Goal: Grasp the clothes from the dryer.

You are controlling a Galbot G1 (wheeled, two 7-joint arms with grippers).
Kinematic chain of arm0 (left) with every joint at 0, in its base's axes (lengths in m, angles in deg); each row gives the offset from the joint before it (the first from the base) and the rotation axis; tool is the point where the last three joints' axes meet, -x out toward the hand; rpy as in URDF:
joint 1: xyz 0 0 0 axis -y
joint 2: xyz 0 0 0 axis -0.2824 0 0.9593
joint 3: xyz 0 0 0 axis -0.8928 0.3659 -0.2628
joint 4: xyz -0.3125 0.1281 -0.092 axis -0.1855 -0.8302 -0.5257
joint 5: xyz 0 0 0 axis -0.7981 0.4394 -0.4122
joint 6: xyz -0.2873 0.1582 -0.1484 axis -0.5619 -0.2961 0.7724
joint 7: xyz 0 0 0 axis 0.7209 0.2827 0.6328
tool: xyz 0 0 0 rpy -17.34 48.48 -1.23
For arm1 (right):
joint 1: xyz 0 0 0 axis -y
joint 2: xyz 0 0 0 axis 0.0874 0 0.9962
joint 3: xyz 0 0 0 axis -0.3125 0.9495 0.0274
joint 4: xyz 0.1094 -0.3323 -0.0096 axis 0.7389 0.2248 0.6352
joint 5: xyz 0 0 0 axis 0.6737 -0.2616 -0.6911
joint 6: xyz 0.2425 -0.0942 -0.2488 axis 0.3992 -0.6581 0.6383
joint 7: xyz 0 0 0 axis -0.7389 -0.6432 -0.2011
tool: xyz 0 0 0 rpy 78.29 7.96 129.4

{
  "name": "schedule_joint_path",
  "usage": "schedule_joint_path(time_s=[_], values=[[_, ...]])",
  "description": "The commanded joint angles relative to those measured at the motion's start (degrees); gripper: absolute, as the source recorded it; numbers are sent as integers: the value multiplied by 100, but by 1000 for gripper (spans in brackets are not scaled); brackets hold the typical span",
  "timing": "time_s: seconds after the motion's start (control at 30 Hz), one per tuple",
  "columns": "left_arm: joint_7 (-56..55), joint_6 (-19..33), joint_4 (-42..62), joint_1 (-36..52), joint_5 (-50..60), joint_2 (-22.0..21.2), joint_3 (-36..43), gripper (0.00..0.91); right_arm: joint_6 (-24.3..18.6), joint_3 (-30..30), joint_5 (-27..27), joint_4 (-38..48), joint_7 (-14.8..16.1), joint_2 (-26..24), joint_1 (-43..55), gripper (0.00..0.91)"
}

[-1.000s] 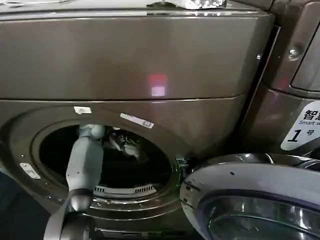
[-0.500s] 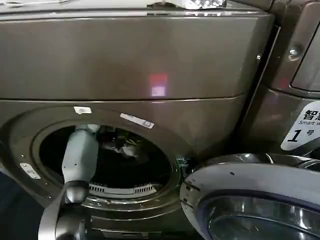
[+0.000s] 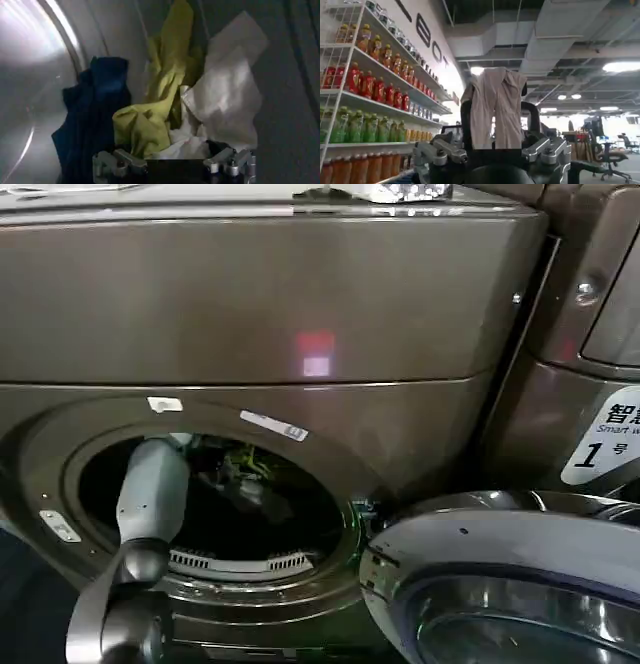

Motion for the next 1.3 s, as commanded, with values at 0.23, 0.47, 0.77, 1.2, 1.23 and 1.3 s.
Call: schedule_joint_path(time_s=[0.23,0.47,0.77,1.2,1.23,1.3], values=[[-563,-399,1284,191,-552,103,67,907,-50,32,-8,13,15,2,-21,907],[-339,-208,1370,168,-682,117,63,0,-65,51,-13,18,21,-20,-29,907],[-269,-189,1505,176,-693,155,66,0,-74,26,9,67,31,-48,-34,907],[-696,-248,1119,43,-897,223,156,0,-74,139,4,-7,47,-26,53,907],[-749,-282,1090,32,-940,221,166,0,-73,146,3,-10,48,-28,61,907],[-876,-291,1015,11,-974,214,167,0,-68,157,2,-20,48,-29,71,907]])
